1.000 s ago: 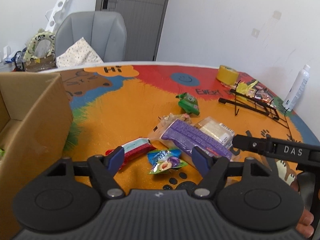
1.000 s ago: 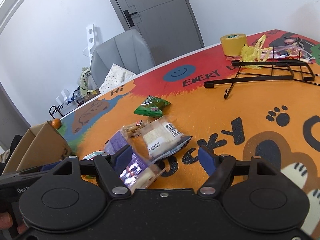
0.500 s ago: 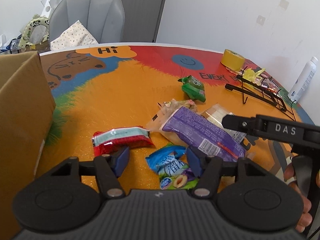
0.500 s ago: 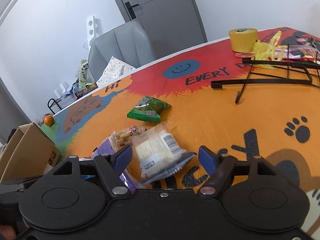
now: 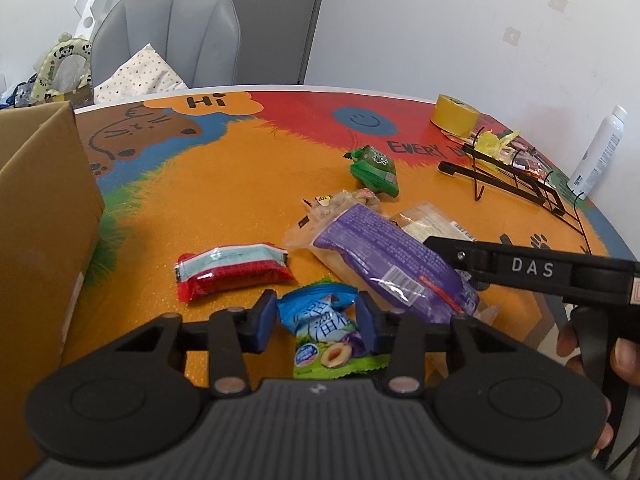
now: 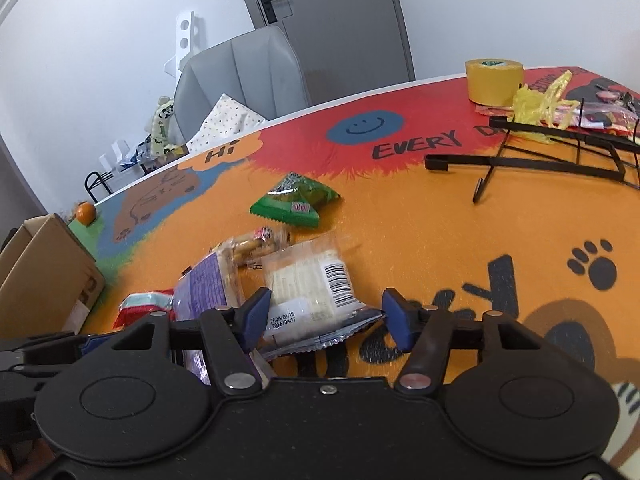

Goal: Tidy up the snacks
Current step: 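Grasp the blue fruit-printed packet with the left gripper while the right grasps the white bread packet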

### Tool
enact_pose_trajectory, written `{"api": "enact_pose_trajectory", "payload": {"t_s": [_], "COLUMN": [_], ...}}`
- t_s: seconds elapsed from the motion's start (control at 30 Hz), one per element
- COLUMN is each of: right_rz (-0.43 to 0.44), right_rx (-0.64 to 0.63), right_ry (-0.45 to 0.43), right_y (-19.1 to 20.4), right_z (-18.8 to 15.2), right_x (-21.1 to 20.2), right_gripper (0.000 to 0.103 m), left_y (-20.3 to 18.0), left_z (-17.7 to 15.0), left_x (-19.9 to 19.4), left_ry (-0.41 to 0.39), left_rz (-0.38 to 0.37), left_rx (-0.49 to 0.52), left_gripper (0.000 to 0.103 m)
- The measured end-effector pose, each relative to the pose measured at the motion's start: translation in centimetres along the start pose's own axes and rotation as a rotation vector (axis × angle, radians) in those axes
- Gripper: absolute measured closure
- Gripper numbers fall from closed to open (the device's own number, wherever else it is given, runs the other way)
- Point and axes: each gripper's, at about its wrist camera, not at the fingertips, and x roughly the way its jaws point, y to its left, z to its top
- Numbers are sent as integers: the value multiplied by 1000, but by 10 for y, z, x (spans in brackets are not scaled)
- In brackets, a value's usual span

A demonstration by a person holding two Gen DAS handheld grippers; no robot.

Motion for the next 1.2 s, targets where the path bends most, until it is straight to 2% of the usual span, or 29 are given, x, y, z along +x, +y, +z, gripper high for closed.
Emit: {"api": "enact_pose_trajectory", "payload": {"t_s": [0.13, 0.37, 0.53, 0.7, 0.83, 1.0, 1.2], "right_rz": [6, -13, -36, -43, -49, -28, -64], "right_rx": [21, 47, 54, 58, 66, 37, -21], "right_ry": [-1, -6, -3, 9, 10, -17, -3], "right_y": [0, -1, 2, 6, 9, 17, 27], "right_z": [-8, -28, -42, -54, -58, -58, -59], "right_x": [-9, -32, -48, -62, -72, -76, -63], "right_gripper": [46, 47, 47, 45, 38, 30, 26], "left_y": [0, 3, 0, -3, -1, -2, -6], "left_z": [-4, -12, -22, -31, -36, -38, -42], "left_x": [-6, -23, -31, -41, -47, -52, -43], "left_ry": [1, -7, -5, 3, 8, -22, -14], "left_rz": [-1, 2, -1, 41, 57, 70, 88], "left_rx": [-1, 2, 20, 72, 80, 72, 85], "left_gripper": [62, 69, 69, 67, 64, 45, 45]}}
